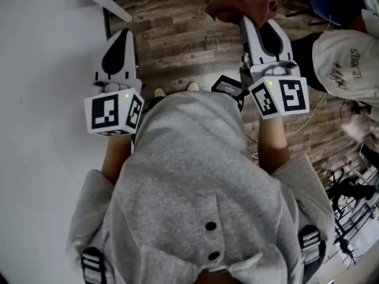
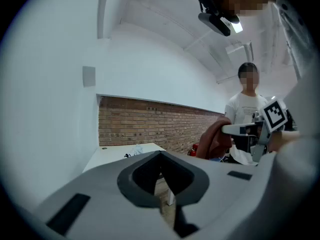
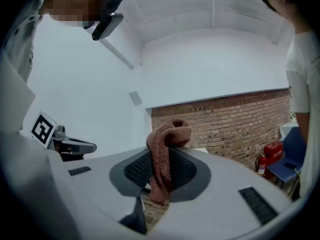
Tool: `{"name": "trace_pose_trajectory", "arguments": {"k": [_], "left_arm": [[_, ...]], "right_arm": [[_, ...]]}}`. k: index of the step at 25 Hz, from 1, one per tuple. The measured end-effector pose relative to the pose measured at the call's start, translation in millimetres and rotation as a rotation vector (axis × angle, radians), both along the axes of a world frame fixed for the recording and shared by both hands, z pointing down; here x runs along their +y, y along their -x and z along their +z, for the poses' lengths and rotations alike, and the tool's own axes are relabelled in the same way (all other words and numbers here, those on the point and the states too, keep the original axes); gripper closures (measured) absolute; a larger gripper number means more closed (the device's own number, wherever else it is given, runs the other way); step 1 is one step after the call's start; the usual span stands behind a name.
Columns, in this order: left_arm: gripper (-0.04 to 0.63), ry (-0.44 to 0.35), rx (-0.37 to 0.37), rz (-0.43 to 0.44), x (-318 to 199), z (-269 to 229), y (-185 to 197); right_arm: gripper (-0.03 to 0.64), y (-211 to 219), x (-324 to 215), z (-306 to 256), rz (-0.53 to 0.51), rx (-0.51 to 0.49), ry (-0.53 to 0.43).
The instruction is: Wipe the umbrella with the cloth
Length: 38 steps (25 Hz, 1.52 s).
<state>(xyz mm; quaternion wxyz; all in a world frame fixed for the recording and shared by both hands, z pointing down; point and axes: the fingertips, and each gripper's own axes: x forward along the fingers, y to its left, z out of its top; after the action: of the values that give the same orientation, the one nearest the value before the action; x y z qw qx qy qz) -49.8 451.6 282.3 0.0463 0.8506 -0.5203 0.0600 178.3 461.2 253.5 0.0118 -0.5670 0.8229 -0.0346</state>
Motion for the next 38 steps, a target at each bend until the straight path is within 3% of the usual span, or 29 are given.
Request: {"name": "trace_pose_trajectory", "arguments": {"k": [6, 17, 26, 38], "left_arm": [[0.580, 0.002, -0.006, -0.001, 7.3, 1.3, -1.2], [0.580, -0.010, -0.032, -0.018, 15.3, 1.8, -6.4], [0.580, -0.031, -0.025, 0.000, 25.7, -0.5, -1.6], [0.580, -0.051, -0.013, 0.066, -18.0, -3.9, 14.9]], "right_arm": [[0.537, -2.2, 7.7, 1.3, -0.001, -0.023, 0.007], [0.540, 12.0, 13.7, 13.0, -0.113, -0.047, 0.019], [0.541, 21.9, 24.7, 10.5, -0.122, -0.055, 0.002], [0.541, 54.5, -8.7, 10.3, -0.117, -0.033, 0.023]]}}
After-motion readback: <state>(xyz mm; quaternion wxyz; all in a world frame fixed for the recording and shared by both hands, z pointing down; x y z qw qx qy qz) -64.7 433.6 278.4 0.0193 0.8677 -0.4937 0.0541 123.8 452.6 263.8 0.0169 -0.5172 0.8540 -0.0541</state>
